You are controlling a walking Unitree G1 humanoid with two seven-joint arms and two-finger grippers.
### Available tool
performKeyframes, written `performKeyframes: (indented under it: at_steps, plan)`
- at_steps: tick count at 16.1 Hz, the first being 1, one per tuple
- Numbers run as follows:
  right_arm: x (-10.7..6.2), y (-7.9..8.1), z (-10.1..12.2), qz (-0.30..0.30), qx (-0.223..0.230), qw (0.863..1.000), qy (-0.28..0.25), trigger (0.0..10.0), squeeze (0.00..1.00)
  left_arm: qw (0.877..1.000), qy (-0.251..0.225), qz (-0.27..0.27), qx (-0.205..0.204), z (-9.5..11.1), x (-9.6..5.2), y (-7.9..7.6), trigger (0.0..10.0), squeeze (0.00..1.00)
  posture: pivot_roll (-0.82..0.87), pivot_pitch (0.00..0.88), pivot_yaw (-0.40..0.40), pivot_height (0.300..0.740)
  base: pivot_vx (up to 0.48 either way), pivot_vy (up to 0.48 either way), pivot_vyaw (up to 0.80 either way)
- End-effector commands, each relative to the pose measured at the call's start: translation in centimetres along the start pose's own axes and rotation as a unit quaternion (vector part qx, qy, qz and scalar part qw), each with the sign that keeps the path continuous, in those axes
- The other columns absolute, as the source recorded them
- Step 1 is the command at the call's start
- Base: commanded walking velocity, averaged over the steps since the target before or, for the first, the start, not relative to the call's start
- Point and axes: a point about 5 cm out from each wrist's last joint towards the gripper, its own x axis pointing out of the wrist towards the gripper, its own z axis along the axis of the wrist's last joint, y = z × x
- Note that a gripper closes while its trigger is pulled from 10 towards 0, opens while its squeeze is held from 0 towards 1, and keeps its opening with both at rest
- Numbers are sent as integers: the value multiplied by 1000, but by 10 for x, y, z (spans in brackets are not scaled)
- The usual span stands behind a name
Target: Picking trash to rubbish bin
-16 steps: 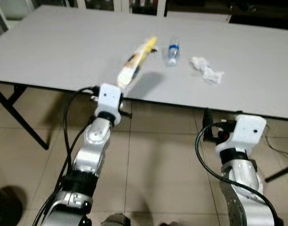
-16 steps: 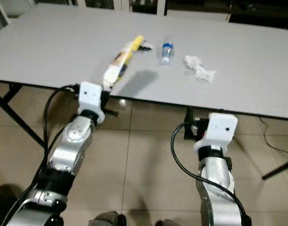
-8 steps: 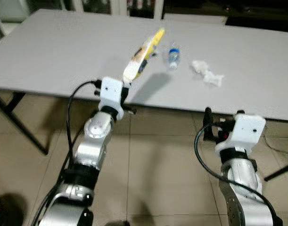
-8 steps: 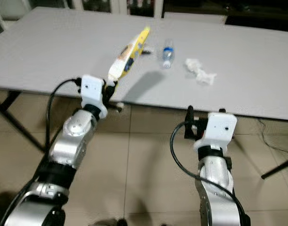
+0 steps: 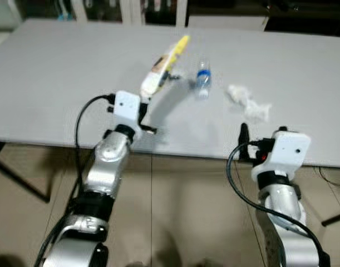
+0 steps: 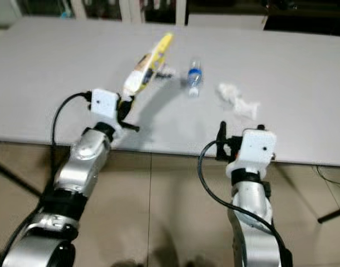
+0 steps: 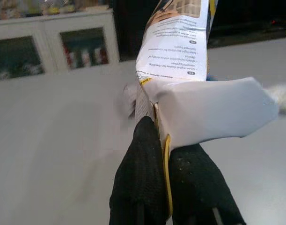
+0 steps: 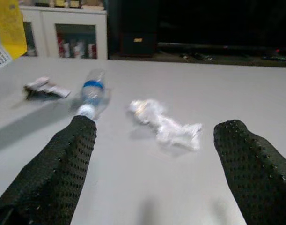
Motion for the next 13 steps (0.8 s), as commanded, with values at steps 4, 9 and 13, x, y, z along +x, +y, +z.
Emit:
performKeyframes:
  at_steps: [4, 9, 13]
  plan:
    - [3, -5, 0, -16, -14, 1000, -1, 10000, 0, 1000, -13, -20, 0, 6, 4, -9, 10000, 0, 104, 101, -8, 740, 480, 0, 0]
    - [9, -5, -10, -26, -22, 999, 42, 10000, 0, 1000, -11, -17, 4, 6, 5, -9, 10000, 0, 111, 104, -4, 740, 163, 0, 0]
    - [16, -15, -7, -51, -25, 998, 37, 10000, 0, 1000, -4, -11, 8, 3, 3, -5, 10000, 0, 121, 112, -8, 740, 0, 0, 0]
